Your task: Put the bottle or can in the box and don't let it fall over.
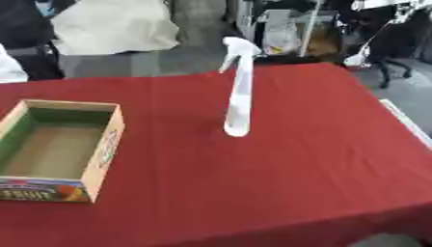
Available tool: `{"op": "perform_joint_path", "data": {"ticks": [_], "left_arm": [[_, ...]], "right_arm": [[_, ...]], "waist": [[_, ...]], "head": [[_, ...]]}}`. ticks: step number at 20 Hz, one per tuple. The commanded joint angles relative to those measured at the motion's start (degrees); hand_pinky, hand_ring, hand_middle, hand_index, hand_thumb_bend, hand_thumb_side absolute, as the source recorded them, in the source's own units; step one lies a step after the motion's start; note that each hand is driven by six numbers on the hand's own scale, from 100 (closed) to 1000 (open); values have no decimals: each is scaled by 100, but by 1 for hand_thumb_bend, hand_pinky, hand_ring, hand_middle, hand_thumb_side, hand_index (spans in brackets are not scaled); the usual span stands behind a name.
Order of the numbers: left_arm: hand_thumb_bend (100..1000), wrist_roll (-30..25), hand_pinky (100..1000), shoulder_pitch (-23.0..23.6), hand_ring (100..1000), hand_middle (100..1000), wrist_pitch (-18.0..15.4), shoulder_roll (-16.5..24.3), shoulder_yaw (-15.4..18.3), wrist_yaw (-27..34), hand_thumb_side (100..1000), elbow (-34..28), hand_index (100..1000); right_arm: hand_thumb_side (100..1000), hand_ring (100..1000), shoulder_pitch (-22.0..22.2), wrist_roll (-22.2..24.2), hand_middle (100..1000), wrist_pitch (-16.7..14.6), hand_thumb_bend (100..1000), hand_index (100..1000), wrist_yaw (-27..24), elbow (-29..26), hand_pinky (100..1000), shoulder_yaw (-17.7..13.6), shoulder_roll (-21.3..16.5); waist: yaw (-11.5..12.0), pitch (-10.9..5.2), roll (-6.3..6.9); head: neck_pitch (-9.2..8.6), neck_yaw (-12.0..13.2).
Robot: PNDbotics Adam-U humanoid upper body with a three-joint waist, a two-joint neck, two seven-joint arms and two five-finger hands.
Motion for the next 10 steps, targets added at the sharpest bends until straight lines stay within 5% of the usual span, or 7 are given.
{"op": "perform_joint_path", "data": {"ticks": [1, 6, 7, 8, 10], "left_arm": [[988, 10, 770, -92, 788, 768, -1, 231, 52, 25, 663, -77, 836], [979, 0, 759, -78, 789, 768, -9, 238, 55, 31, 664, -85, 837], [977, -6, 759, -68, 790, 768, -14, 246, 58, 37, 664, -97, 837], [973, -11, 759, -52, 790, 769, -24, 259, 61, 44, 665, -118, 839], [969, -12, 759, 18, 790, 769, -56, 313, 81, 72, 664, -212, 841]], "right_arm": [[100, 844, -88, -35, 779, 20, 289, 456, 24, -77, 894, -67, -203], [100, 844, -77, -37, 780, 55, 245, 473, 23, -69, 894, -73, -217], [100, 847, -75, -43, 787, 61, 242, 515, 21, -69, 894, -80, -220], [100, 861, -74, -54, 817, 66, 333, 695, 16, -72, 897, -90, -225], [120, 877, -73, -115, 857, 83, 426, 788, -14, -86, 901, -139, -239]], "waist": [[-7, -64, 10], [-10, -59, 9], [-11, -56, 9], [-11, -51, 10], [-12, -29, 14]], "head": [[29, 2], [36, 9], [37, 11], [37, 13], [37, 9]]}}
